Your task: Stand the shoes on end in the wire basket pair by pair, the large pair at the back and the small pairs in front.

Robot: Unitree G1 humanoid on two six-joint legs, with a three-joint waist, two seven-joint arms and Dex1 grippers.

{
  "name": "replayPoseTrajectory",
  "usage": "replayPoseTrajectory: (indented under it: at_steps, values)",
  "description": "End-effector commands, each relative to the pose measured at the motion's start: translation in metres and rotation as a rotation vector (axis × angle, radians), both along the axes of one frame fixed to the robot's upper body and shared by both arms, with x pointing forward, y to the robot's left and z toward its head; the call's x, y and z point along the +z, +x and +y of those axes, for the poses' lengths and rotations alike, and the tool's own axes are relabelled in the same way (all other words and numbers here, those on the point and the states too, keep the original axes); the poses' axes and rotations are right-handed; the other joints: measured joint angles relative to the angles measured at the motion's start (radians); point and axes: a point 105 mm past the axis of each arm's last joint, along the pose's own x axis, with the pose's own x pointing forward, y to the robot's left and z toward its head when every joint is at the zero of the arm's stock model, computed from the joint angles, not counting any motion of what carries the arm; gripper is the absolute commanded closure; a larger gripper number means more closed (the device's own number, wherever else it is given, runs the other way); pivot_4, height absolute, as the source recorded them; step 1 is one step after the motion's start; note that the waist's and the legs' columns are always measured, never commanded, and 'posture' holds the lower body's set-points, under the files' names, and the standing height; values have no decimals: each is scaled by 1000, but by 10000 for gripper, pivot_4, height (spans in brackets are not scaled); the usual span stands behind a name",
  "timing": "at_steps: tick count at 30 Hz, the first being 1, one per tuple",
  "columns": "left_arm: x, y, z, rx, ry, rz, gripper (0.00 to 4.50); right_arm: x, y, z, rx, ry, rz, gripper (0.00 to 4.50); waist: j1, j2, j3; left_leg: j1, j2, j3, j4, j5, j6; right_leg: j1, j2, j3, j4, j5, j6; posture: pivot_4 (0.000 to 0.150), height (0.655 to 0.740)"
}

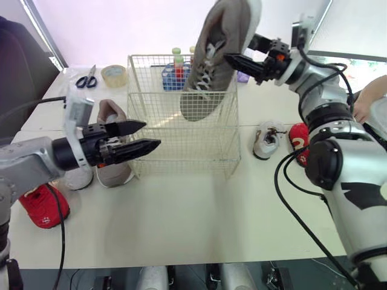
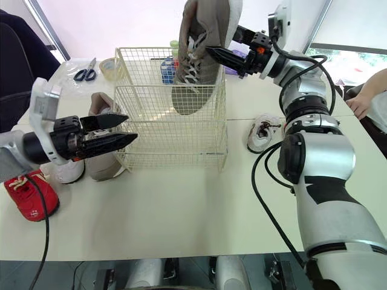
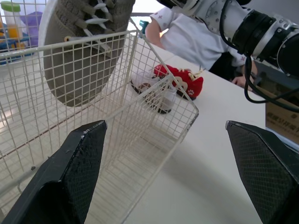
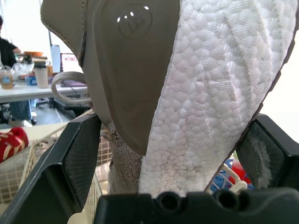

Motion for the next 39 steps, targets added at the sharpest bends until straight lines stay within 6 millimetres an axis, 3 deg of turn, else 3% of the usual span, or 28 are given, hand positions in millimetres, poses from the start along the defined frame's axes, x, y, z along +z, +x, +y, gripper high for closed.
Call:
replayPoseTrajectory:
  at_steps: [1,6,8,10,16,19,26,31,35,38,39]
  values:
    - [7,0,-2,-7,-6,-40,2844,21,-10,2,46,19,-83,265,0,0,0,0,0,0,0,0,0,0,0,0,0,0,0,1500,7357]
    - [6,-1,-3,-4,-7,-39,2844,3,-10,7,8,-232,-149,265,-3,0,0,0,0,0,0,0,0,0,0,0,0,0,0,1500,7357]
    - [5,-1,-3,3,-5,-39,2844,9,-13,7,-41,-365,-289,265,-2,0,0,0,0,0,0,0,0,0,0,0,0,0,0,1500,7357]
    - [5,0,-4,7,-4,-40,2844,17,-16,6,-53,-392,-345,265,0,0,0,0,0,0,0,0,0,0,0,0,0,0,0,1500,7357]
    - [4,1,-7,6,-7,-41,2844,27,-19,-7,-33,-307,-259,265,0,0,0,0,0,0,0,0,0,0,0,0,0,0,0,1500,7357]
    - [3,1,-8,9,-8,-43,2844,26,-20,-25,-28,-247,-161,265,0,0,0,1,0,0,0,0,0,1,0,0,0,0,0,1500,7357]
    - [4,4,-4,39,-10,-57,2844,38,-18,-49,-157,-198,-185,265,-3,0,0,1,0,0,1,0,0,1,0,0,0,0,0,1500,7357]
    - [17,5,8,90,-37,-89,2844,53,-34,-56,-88,-69,-191,265,0,0,0,1,0,0,0,0,-1,0,0,0,1,0,0,1500,7357]
    - [52,17,55,291,-110,-145,1422,79,-71,-65,-2,123,-158,70,5,0,0,1,1,-1,1,0,-1,1,-1,0,1,0,0,1500,7357]
    - [64,39,96,565,-30,-219,1422,86,-76,-53,-139,153,-104,70,4,0,0,1,0,-1,1,0,-1,0,-1,0,1,0,0,1500,7357]
    - [67,48,114,667,-13,-224,1422,82,-89,-36,-55,131,-69,70,4,1,0,1,0,0,1,0,0,0,-1,-1,1,0,0,1500,7357]
